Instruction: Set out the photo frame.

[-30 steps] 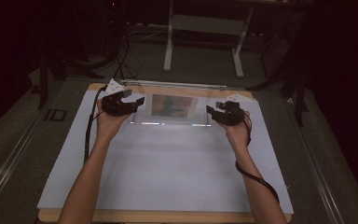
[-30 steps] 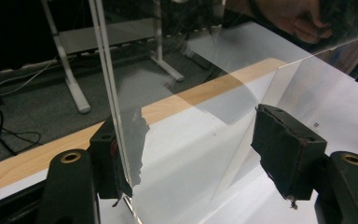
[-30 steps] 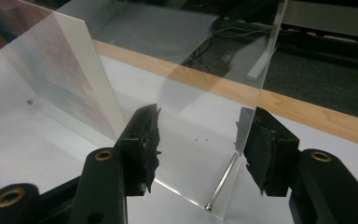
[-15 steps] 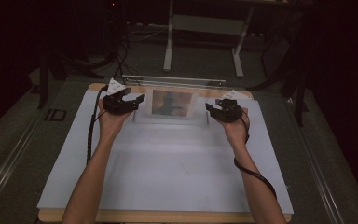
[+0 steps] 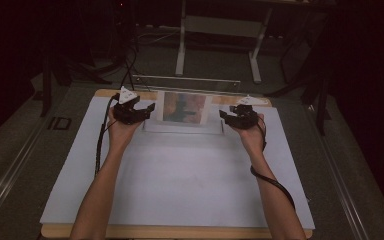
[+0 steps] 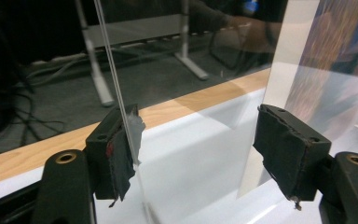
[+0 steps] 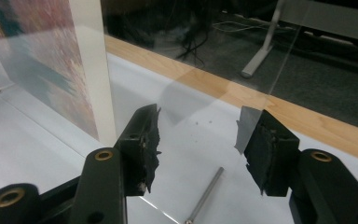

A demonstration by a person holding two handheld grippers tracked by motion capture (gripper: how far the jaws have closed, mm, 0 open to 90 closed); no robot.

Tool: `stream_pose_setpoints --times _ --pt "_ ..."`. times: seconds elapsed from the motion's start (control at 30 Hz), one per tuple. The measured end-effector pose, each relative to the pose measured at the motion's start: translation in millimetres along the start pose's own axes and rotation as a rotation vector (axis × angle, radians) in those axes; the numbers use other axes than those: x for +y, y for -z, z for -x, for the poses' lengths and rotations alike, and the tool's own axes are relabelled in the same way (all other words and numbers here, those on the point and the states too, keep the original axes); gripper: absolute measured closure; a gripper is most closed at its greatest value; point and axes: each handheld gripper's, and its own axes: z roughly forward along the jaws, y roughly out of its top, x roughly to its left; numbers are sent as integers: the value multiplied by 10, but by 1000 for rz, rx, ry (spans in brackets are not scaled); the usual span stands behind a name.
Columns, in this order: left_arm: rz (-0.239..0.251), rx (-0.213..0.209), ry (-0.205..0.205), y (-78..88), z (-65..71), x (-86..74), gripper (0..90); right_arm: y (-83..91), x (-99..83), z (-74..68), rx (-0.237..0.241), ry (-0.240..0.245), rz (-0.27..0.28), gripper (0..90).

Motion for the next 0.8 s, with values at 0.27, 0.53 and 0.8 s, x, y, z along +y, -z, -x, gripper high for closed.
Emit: stream_pose_setpoints --times 0.27,0.53,0.8 --pt "-99 -75 69 -225 -51 -247 296 -105 -58 39 13 1 -12 463" --pt "-125 -69 75 -204 -26 -218 295 -106 -68 32 25 -14 -12 462" --pt "-131 -66 36 -70 67 -239 300 37 -118 -58 15 0 -14 466"
